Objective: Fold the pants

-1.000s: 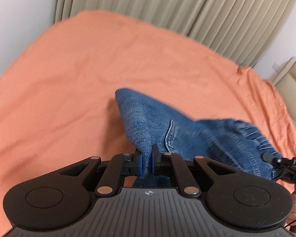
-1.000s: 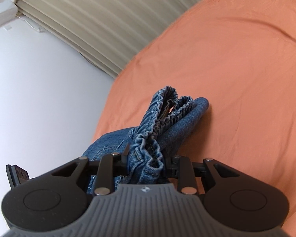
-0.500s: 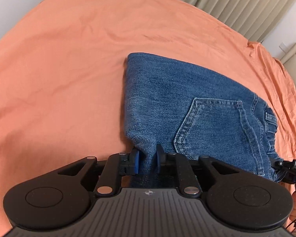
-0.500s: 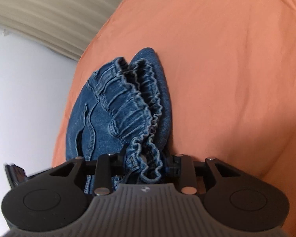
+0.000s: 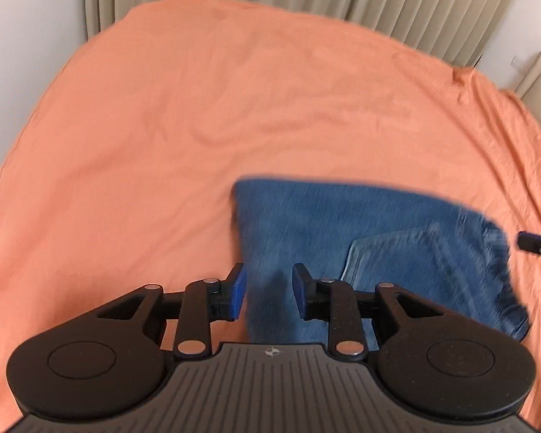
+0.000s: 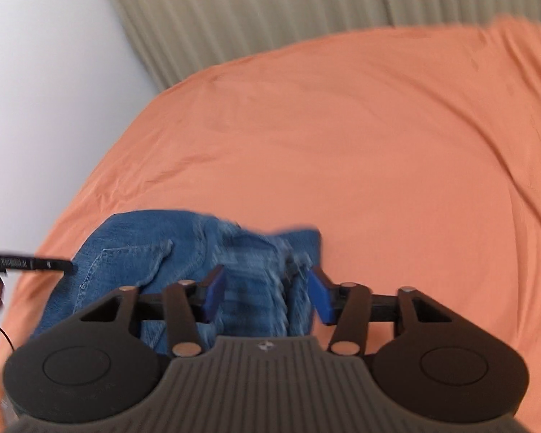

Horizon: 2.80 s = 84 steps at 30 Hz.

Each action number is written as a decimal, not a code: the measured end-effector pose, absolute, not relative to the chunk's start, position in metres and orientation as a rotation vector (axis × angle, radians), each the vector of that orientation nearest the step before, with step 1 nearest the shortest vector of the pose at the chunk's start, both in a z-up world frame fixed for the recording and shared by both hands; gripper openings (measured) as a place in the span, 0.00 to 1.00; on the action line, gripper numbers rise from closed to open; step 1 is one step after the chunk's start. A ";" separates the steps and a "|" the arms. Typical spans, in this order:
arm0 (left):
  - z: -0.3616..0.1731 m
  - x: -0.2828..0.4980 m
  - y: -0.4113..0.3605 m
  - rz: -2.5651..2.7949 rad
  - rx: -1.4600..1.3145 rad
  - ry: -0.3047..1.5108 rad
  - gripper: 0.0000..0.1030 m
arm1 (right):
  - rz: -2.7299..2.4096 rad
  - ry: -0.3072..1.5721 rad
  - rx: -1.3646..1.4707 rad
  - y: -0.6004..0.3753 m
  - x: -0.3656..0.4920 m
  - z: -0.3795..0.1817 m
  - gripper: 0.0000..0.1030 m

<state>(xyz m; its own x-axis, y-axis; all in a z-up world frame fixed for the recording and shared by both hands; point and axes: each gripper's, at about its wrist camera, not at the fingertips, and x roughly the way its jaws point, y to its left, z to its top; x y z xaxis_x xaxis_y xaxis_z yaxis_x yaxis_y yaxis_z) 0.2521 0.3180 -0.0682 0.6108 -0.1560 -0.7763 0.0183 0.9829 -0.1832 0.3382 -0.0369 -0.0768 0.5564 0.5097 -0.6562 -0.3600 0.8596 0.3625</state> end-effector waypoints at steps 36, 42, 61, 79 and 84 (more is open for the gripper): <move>-0.053 0.157 0.276 -0.121 -0.013 0.890 0.15 | 0.581 0.676 -0.143 0.023 0.258 -0.068 0.45; -0.091 0.133 0.269 -0.107 -0.021 0.993 0.16 | 0.562 0.741 -0.222 0.021 0.232 -0.099 0.45; 0.037 0.053 0.240 -0.026 -0.163 0.671 0.27 | 0.621 0.618 -0.106 -0.006 0.167 -0.003 0.74; 0.000 -0.035 0.143 0.247 -0.055 0.575 0.61 | 0.439 0.473 0.043 -0.023 0.034 0.018 0.78; -0.023 -0.034 0.131 0.282 -0.013 0.619 0.63 | 0.382 0.495 -0.044 -0.012 0.024 -0.008 0.78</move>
